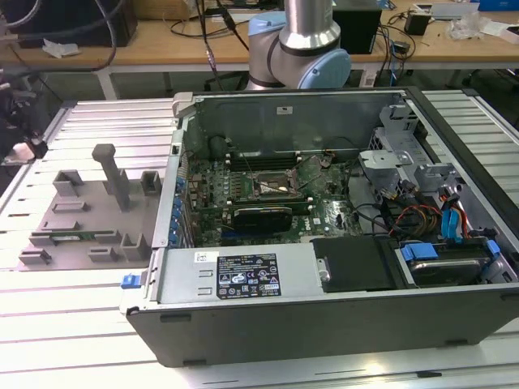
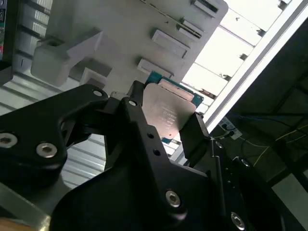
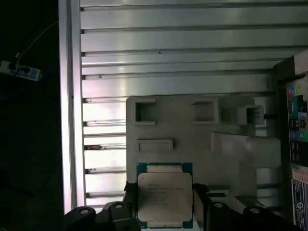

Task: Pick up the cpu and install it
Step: 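Pick up the cpu and move it towards the insertion slot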

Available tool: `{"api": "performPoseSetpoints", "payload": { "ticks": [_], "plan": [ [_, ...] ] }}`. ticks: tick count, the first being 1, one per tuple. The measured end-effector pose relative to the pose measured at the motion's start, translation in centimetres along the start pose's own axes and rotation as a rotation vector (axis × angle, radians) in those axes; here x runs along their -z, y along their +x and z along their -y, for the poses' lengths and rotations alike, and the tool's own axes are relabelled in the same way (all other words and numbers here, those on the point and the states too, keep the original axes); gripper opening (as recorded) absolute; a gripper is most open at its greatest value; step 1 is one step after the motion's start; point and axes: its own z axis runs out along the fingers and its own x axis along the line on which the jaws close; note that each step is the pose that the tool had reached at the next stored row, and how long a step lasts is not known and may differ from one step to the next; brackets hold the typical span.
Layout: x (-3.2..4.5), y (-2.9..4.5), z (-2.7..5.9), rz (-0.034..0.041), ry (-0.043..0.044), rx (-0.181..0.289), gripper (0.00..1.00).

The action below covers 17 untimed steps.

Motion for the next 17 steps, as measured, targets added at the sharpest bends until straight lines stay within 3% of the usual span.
{"api": "performPoseSetpoints", "payload": {
  "ticks": [1,4,6,14,17],
  "plan": [
    [1.43,-0.03,-0.06,0.003,-0.0001,0.0,0.55],
    [3.35,-0.07,-0.16,0.0066,-0.0003,0.0,0.55],
    [3.83,-0.07,-0.19,0.0072,-0.0003,0.0,0.55],
    [7.06,-0.14,-0.33,0.0095,-0.0004,0.0,0.55],
    [7.26,-0.14,-0.34,0.0098,-0.0005,0.0,0.55]
  ]
}}
